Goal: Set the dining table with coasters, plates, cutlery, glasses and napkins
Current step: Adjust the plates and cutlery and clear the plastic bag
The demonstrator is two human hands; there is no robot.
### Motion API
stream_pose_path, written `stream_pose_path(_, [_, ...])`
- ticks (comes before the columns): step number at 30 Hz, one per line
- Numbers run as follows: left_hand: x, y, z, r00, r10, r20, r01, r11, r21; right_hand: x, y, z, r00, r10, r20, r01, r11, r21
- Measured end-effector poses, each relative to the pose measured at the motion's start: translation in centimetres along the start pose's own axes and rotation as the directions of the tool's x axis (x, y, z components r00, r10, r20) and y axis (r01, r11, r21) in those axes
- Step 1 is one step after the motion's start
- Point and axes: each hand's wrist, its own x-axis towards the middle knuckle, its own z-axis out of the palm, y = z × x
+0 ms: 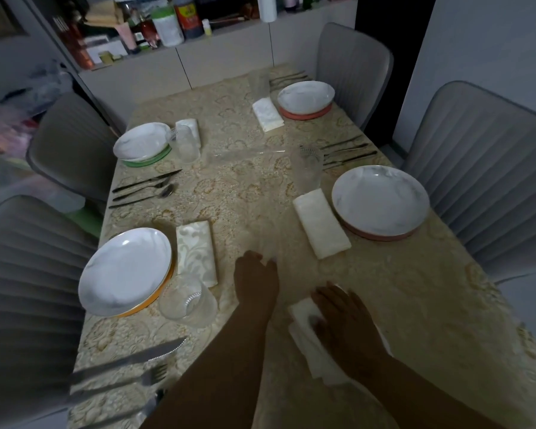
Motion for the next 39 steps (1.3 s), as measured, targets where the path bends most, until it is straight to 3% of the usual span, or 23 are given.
stream_pose_path(3, [1.8, 0.9, 1.5, 1.0, 0.004, 0.011, -0.004, 0.997, 0.073, 0.6, 0.2, -0.4, 0.994, -0.038, -0.105, 0.048, 0.994, 0.096])
stream_pose_path(6, [3.1, 0.9, 2.6, 0.992, -0.088, 0.091, 0.075, 0.988, 0.137, 1.5, 0.2, -2.0, 0.985, -0.053, -0.165, 0.084, 0.978, 0.189])
stream_pose_path(9, [4.2, 0.6, 2.5, 0.974, -0.106, 0.2, 0.077, 0.986, 0.149, 2.6, -0.4, -4.6, 0.995, 0.052, -0.087, -0.016, 0.929, 0.37])
stream_pose_path(12, [3.4, 0.4, 1.3, 0.973, -0.063, 0.223, 0.086, 0.992, -0.096, 4.5, -1.1, -6.1, 0.985, 0.152, -0.076, -0.098, 0.875, 0.475])
stream_pose_path(14, [1.7, 0.7, 0.1, 0.973, -0.029, 0.23, 0.11, 0.931, -0.348, 6.3, -1.8, -6.7, 0.976, 0.218, -0.014, -0.175, 0.82, 0.546])
stream_pose_path(16, [0.0, 0.9, -0.9, 0.953, 0.004, 0.303, 0.147, 0.868, -0.474, 8.5, -2.5, -7.0, 0.954, 0.284, 0.094, -0.278, 0.724, 0.631])
stream_pose_path(19, [-1.5, 1.2, -1.8, 0.895, 0.036, 0.444, 0.209, 0.846, -0.49, 10.7, -3.5, -7.2, 0.931, 0.334, 0.15, -0.328, 0.582, 0.744])
stream_pose_path(21, [-1.1, 1.4, -1.8, 0.88, 0.002, 0.475, 0.261, 0.834, -0.487, 11.4, -3.7, -7.3, 0.929, 0.362, 0.076, -0.296, 0.604, 0.74])
stream_pose_path(23, [0.5, 1.6, -1.4, 0.92, -0.094, 0.381, 0.296, 0.805, -0.514, 11.9, -3.3, -7.3, 0.919, 0.392, 0.031, -0.289, 0.621, 0.729])
stream_pose_path(25, [3.1, 1.4, -0.9, 0.97, -0.179, 0.166, 0.234, 0.876, -0.421, 12.1, -2.9, -7.6, 0.923, 0.384, 0.034, -0.289, 0.631, 0.72])
stream_pose_path(27, [5.5, 1.5, -0.6, 0.985, -0.151, 0.081, 0.165, 0.965, -0.205, 12.0, -2.4, -7.9, 0.929, 0.367, 0.046, -0.295, 0.66, 0.691])
stream_pose_path(29, [7.8, 2.0, -0.1, 0.982, -0.124, 0.143, 0.121, 0.992, 0.029, 11.7, -1.9, -7.9, 0.932, 0.356, 0.066, -0.308, 0.682, 0.663])
stream_pose_path(33, [10.8, 2.6, 1.3, 0.943, -0.168, 0.287, 0.055, 0.931, 0.362, 11.4, -0.9, -7.7, 0.928, 0.359, 0.097, -0.327, 0.664, 0.672])
stream_pose_path(35, [11.2, 1.7, 2.0, 0.954, -0.187, 0.233, 0.097, 0.931, 0.351, 11.2, -0.6, -7.7, 0.931, 0.351, 0.103, -0.321, 0.649, 0.69])
stream_pose_path(39, [9.2, 0.7, 1.8, 0.988, -0.132, 0.077, 0.119, 0.981, 0.153, 11.4, -0.5, -8.2, 0.94, 0.326, 0.102, -0.303, 0.654, 0.693])
